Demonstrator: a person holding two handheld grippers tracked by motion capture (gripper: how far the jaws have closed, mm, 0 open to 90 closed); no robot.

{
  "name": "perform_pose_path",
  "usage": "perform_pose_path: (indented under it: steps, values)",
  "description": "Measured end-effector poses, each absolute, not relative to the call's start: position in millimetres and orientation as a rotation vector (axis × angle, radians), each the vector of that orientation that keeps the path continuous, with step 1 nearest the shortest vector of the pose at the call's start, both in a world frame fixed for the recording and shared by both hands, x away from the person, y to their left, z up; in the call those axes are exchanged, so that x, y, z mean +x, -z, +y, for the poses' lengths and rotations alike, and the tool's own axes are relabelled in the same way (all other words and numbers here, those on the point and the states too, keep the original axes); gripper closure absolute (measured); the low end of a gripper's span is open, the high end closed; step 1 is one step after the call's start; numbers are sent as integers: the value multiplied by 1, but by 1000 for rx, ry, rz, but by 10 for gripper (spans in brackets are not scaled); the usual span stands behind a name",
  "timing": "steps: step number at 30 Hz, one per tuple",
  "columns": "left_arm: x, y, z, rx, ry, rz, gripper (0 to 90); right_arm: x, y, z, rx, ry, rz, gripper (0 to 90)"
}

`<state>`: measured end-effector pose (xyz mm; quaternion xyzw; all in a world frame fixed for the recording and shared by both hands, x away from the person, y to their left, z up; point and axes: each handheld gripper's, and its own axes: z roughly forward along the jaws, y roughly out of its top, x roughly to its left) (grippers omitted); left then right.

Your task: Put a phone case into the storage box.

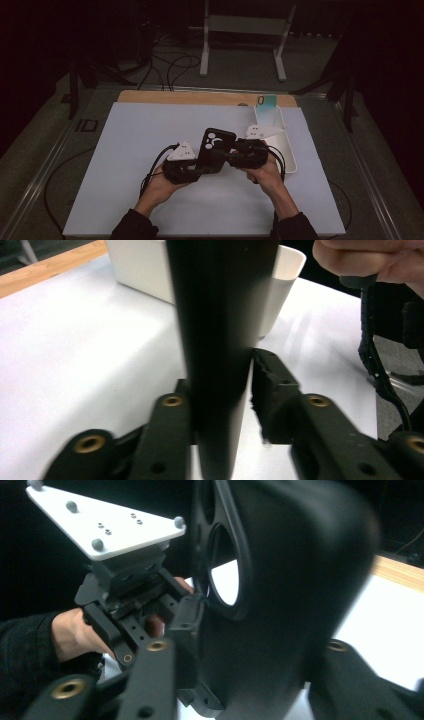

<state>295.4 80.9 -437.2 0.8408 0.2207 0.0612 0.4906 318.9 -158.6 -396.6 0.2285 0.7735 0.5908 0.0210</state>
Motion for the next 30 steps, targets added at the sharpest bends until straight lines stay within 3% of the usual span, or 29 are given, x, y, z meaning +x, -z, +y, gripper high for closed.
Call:
perform_pose_path:
  steps: [6, 9, 14, 30]
  values:
    - [295, 438, 80, 2049, -159, 541, 842, 319, 397, -155, 715, -1830, 2393, 454]
    - [294, 438, 79, 2050, -169, 543, 846, 319, 397, -153, 741, -1778, 2405, 270]
    - [296, 437, 83, 2038, -190, 575, 853, 319, 399, -151, 819, -1682, 2382, 139]
    - [298, 439, 86, 2024, -228, 641, 852, 315, 393, -157, 957, -1672, 2286, 81]
